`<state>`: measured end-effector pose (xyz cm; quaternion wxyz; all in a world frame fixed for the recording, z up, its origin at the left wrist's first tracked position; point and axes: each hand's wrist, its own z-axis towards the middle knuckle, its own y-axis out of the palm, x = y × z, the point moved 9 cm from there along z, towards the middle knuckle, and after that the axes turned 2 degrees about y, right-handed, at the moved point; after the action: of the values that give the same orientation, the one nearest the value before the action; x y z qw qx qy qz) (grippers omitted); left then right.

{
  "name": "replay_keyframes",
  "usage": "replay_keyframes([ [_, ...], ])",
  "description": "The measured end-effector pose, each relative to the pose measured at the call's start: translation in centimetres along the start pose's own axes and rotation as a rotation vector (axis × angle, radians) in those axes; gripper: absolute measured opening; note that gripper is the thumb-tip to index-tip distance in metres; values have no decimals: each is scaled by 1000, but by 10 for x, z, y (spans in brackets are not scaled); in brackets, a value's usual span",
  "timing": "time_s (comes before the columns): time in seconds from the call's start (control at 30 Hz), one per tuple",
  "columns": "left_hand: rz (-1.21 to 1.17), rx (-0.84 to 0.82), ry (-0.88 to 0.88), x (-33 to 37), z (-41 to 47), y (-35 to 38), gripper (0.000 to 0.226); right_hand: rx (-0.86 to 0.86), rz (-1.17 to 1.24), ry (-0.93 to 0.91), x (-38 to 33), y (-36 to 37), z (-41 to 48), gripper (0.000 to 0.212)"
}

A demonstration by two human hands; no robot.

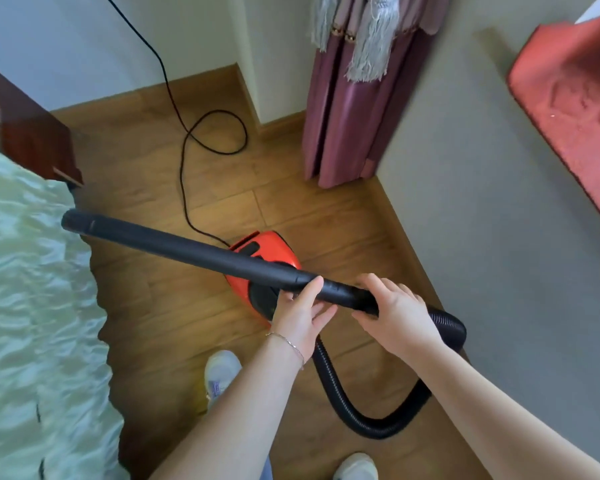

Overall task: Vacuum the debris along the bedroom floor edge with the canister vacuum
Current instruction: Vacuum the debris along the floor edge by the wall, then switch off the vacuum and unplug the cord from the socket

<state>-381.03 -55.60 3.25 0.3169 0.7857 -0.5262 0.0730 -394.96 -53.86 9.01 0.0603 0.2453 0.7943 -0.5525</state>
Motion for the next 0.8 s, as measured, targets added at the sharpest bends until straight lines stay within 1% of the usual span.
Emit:
replay_keyframes([
  [0.07,-26,3,0,21,9,-11,41,-25,-46,-41,-25,5,20,43],
  [0.17,-32,10,-26,52,26,-25,44,-48,-41,-51,-53,9,50,42],
  [0.27,-54,2,-32,90,44,-36,35,-39,-47,-32,-72,7,78,42],
  [0.43,-198,82,64,171,78,-67,32,-24,-31,5,-88,2,124,44],
  [0.5,-220,90,80,192,88,-78,38,-7,-42,7,-90,2,137,44],
  [0.6,-194,87,68,205,101,-92,47,-21,-86,11,-92,12,150,43],
  [0.7,-178,126,36,202,115,-105,45,-68,-141,-1,-94,32,165,43],
  [0.8,-186,145,13,192,136,-115,45,-99,-166,-51,-98,58,185,41],
])
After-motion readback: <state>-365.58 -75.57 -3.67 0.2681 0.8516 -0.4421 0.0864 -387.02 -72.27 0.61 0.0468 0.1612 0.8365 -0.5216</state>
